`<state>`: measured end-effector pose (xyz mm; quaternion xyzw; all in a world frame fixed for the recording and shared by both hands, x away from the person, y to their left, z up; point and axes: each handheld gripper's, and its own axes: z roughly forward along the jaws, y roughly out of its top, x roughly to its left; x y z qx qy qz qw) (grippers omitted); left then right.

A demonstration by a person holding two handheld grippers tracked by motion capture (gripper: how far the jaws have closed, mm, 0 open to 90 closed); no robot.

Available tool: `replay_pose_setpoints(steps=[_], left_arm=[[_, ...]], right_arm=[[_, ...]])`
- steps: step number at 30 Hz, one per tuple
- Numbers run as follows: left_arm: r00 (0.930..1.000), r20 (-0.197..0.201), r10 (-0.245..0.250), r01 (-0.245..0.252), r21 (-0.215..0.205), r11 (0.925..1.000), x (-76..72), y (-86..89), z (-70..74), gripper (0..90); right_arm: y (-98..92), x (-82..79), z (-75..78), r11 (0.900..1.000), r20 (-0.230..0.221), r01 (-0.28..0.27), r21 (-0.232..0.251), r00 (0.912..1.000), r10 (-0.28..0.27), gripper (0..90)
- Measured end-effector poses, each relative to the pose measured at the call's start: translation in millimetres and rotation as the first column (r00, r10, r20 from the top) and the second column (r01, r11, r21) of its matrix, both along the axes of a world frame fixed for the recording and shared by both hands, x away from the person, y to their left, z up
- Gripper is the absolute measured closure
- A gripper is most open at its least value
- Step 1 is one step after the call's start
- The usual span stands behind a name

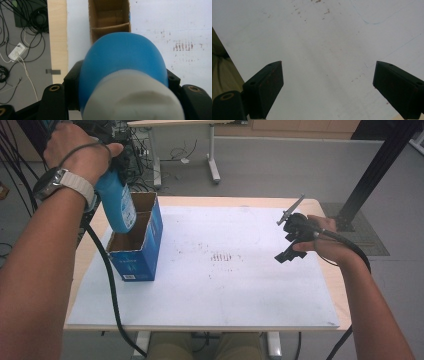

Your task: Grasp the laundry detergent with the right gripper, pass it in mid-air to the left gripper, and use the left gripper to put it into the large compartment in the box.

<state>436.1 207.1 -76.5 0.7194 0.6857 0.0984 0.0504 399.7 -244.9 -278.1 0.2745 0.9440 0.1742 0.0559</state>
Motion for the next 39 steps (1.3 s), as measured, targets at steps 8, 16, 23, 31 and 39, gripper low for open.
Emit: replay_pose_setpoints(steps=[8,16,23,31,39], left_arm=[[1.0000,-0.003,0.002,-0.002,-0.002,1.0000,5.9,1.7,-10.9,37.9],[1.0000,0.003,0.005,-0.005,-0.006,1.0000,9.7,2.9,-18.8,38.0],[1.0000,0.005,0.002,-0.002,0.005,1.0000,11.9,3.9,-26.5,37.9],[1.0000,0.001,-0.006,0.006,0.008,1.0000,14.9,2.6,-37.2,38.0],[0.9999,0.004,-0.012,0.012,0.002,0.9999,16.4,4.0,-45.4,37.9]], right_arm=[[-3.9,0.8,-4.5,1.000,-0.013,0.006,-0.002,0.9999,-0.006,9.4],[-5.1,1.7,-7.8,1.000,-0.021,0.011,-0.005,0.9997,-0.011,9.3],[-6.7,1.7,-11.5,1.000,-0.029,0.010,-0.008,0.9995,-0.010,9.2],[-7.0,1.8,-14.3,1.000,-0.032,0.014,-0.002,0.9994,-0.014,8.7],[-9.3,1.8,-15.9,1.000,-0.038,0.019,-0.002,0.9991,-0.019,8.3]])
